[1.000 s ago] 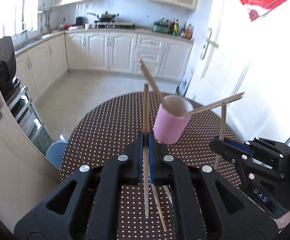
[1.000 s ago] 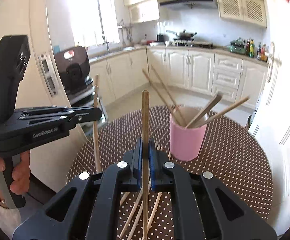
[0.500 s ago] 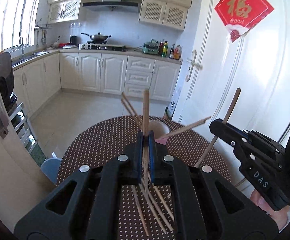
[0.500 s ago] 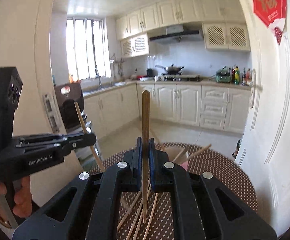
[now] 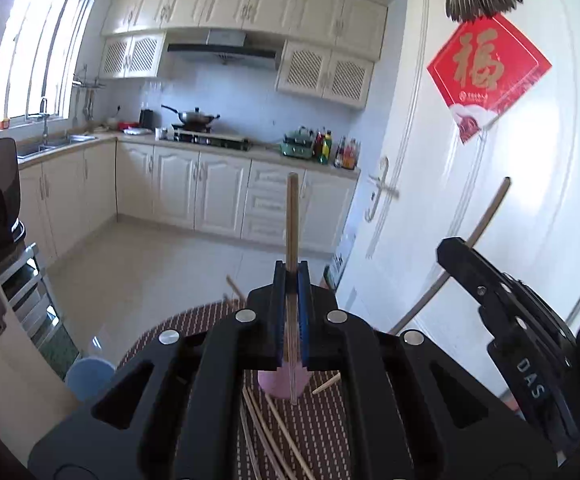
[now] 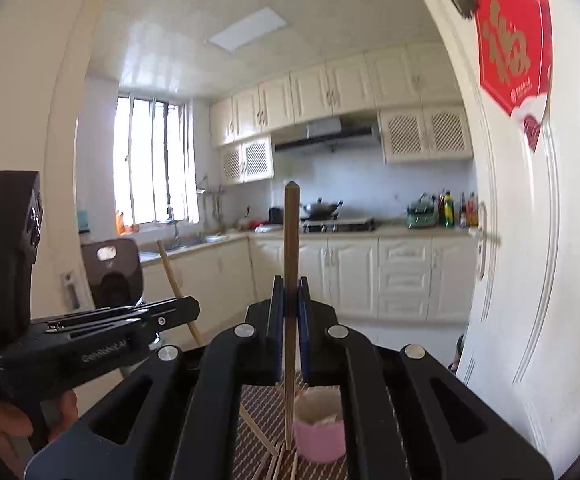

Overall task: Organize utensils
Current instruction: 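Lift both held chopsticks up over the pink cup, then open the left gripper while the right gripper opens, dropping chopsticks into the pink cup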

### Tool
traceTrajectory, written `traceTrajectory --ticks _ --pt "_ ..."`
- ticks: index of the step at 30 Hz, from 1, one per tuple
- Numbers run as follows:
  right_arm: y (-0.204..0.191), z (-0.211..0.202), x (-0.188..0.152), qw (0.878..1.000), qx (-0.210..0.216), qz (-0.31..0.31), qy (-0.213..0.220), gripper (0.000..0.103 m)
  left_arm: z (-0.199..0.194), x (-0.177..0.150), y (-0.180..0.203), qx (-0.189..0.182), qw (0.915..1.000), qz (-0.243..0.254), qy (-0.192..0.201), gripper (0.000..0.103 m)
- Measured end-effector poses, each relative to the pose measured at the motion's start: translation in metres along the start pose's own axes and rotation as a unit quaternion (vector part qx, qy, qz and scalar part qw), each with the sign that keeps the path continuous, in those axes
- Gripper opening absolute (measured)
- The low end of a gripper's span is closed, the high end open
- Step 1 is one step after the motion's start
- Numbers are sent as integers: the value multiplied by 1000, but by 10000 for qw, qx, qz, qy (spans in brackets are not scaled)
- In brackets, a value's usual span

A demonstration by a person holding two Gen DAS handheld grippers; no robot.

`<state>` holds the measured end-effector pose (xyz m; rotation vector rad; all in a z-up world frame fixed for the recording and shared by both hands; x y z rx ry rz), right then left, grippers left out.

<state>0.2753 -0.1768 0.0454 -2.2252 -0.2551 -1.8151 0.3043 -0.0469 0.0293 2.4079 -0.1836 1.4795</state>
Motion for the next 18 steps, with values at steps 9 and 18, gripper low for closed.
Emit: traceTrajectory --ticks 9,18 --pt "19 25 3 9987 -367 -21 352 5 34 17 -6 88 9992 -185 353 6" --pt "27 44 -13 9991 -407 9 111 5 71 -5 -8 199 9997 -91 79 6"
Point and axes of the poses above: each gripper's, at about its wrist camera, not at the fingertips, and z roughly the way its jaws point, y to its right, x to its top, the point moved 9 cm from there along z, roughly the way its jaws point, and after that the axes turned 6 degrees about -y, right-handed, at the moved point
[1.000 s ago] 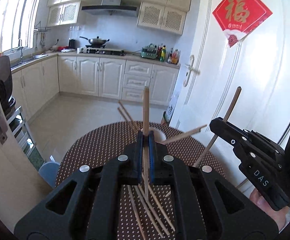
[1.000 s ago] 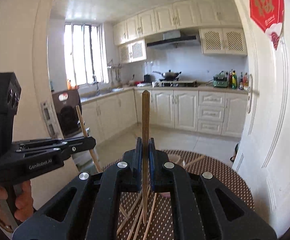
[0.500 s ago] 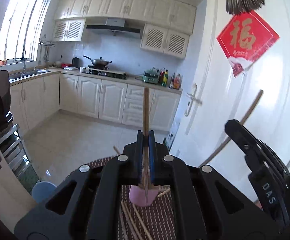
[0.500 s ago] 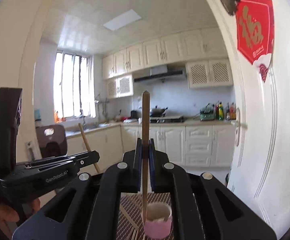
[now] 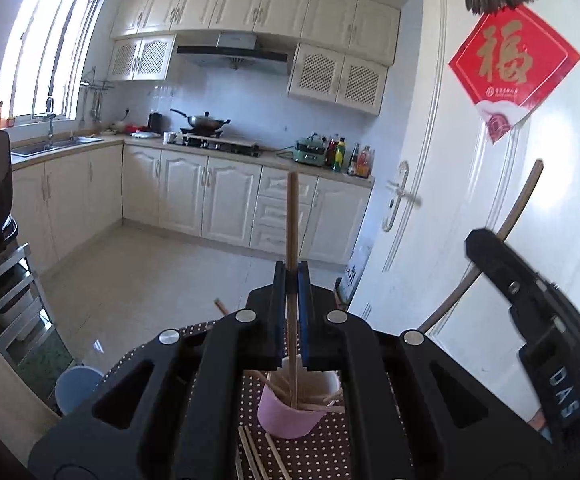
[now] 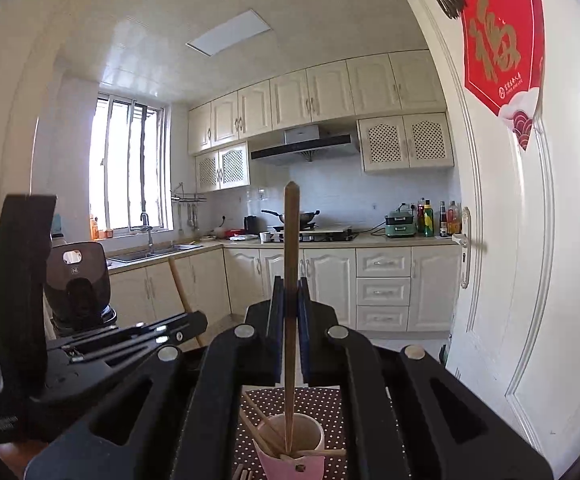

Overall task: Organize utensils
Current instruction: 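Open the left gripper while the right gripper opens, dropping chopsticks into the pink cup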

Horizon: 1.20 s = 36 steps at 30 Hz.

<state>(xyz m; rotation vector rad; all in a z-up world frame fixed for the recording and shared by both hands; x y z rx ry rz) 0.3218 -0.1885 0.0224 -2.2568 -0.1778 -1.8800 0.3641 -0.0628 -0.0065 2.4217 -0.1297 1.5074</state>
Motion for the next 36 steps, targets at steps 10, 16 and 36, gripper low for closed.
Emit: traceTrajectory --ticks 10,16,36 --pt "1 16 -27 9985 73 60 -540 5 15 -25 -6 -2 9990 -15 -438 7" --pt "2 18 -35 9972 79 86 -741 5 15 -30 -7 60 9979 19 -652 8" --pt "-2 7 -46 9941 99 162 -1072 7 -28 -35 -9 296 9982 166 -502 57"
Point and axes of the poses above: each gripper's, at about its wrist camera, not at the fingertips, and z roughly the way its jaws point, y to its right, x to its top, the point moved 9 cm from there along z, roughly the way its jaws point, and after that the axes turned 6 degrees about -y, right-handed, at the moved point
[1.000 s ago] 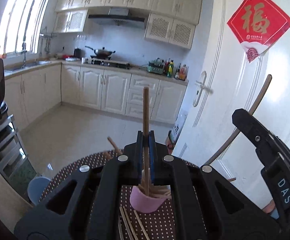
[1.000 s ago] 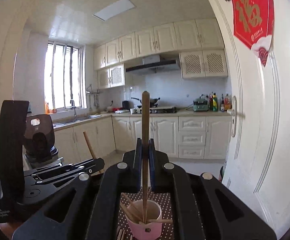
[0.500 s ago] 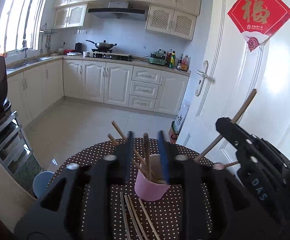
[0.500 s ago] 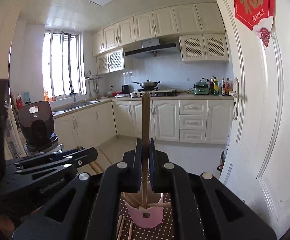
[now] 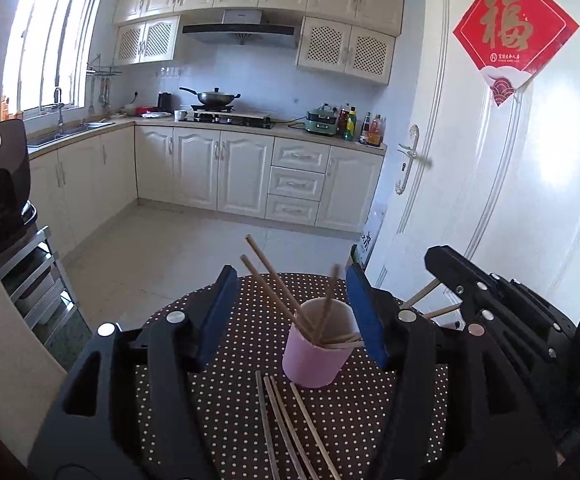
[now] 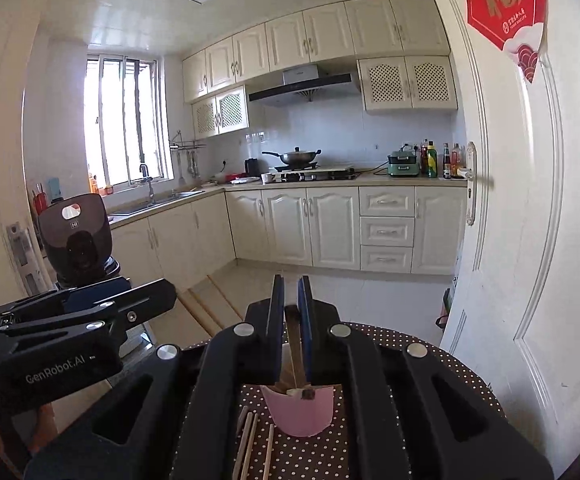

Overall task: Organize utensils
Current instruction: 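Open the left gripper while the right gripper opens, dropping chopsticks into the pink cup, then lower both open grippers toward the loose chopsticks beside the cup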

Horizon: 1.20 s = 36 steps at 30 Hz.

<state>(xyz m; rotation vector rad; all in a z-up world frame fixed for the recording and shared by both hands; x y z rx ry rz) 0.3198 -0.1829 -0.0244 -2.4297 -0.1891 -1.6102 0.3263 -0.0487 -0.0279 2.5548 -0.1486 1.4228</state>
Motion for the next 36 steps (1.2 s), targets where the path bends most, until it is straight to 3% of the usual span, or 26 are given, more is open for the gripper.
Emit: traceTrajectory --ticks 7,16,25,30,34,36 --pt "-10 -27 8 9998 23 0 217 28 -32 -3 -9 177 9995 3 262 62" --pt "-24 -61 -2 9994 101 -91 318 37 -71 -16 -18 436 9976 51 533 72" --pt "-31 -75 -36 9997 144 -160 91 40 -92 -40 -23 722 9950 239 641 84" --pt "-34 -69 -61 9996 169 -173 -154 41 -85 -58 -26 917 9934 464 514 88" --pt "-31 -55 -85 9986 195 -130 -464 41 -64 -80 -33 870 9948 514 127 88" --pt "-28 -46 -98 9976 177 -114 -653 41 -46 -93 -36 736 9960 442 -247 88"
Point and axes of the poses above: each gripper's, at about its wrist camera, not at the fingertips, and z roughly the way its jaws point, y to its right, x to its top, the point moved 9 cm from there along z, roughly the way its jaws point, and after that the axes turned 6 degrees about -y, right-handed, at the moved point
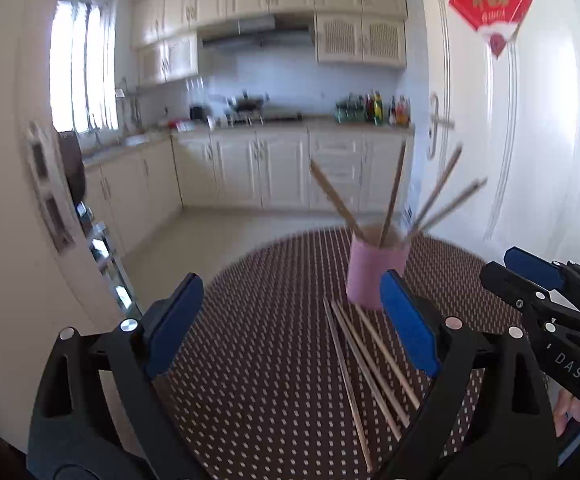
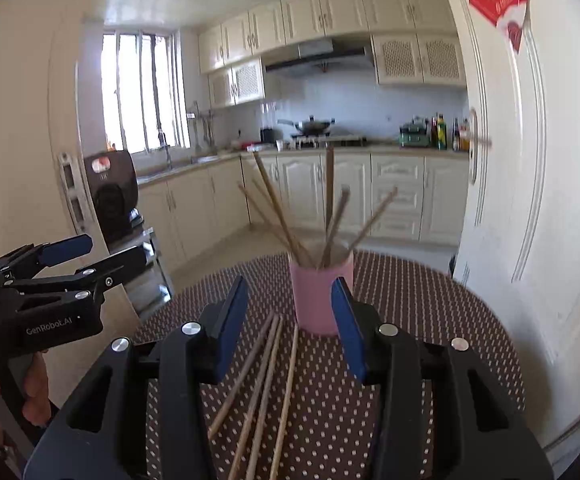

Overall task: Organize utensils
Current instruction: 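Lower both open grippers toward the loose chopsticks beside the cup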

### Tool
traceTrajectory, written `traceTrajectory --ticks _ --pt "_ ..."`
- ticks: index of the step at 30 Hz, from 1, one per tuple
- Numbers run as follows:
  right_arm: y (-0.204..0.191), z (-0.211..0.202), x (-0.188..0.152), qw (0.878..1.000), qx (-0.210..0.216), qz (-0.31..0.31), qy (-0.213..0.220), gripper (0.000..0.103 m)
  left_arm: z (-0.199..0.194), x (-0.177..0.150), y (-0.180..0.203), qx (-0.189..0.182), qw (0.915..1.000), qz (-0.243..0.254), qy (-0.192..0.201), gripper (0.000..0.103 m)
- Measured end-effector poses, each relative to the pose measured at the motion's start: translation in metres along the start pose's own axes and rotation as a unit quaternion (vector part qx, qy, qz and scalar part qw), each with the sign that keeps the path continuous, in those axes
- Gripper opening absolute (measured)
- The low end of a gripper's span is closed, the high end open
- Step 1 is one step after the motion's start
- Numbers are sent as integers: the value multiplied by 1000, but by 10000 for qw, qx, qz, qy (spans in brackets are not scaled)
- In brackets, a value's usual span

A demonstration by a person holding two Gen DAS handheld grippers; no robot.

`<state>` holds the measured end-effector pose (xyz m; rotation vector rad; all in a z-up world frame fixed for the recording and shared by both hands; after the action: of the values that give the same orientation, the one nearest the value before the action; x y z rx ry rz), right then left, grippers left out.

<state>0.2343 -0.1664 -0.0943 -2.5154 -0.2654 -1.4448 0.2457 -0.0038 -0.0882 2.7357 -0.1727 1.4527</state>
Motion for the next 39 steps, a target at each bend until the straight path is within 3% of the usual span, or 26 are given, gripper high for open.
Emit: traceTrajectory --ticks 6,10,15,17,23,39 --pt "10 31 -30 9984 32 167 -534 42 52 -34 -6 -434 9927 -407 -1047 88" --pt "16 53 -47 9955 138 330 -878 42 79 -50 -3 -431 9876 -369 -1464 87" --pt "23 73 -61 9912 253 500 -1199 42 113 -69 7 -587 9765 -392 -2038 73" --pt "25 80 -66 9894 301 548 -1309 42 122 -75 10 -579 9737 -320 -2178 63" --pt "31 91 -74 9856 379 636 -1521 42 142 -86 20 -622 9668 -230 -2468 57" --pt "14 131 -70 9765 610 653 -1963 42 194 -65 24 -470 9584 -264 -2803 53"
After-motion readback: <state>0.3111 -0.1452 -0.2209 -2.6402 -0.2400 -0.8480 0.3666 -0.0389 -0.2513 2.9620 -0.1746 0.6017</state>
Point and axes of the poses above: each gripper's, at about its wrist camera, not at the fingertips, and z roughly the way its jaws point, y to its right, x to its top, the point moved 9 cm from there along z, roughly the way its jaws point, and after that the axes turned 6 degrees about -y, right-handed, at the moved point
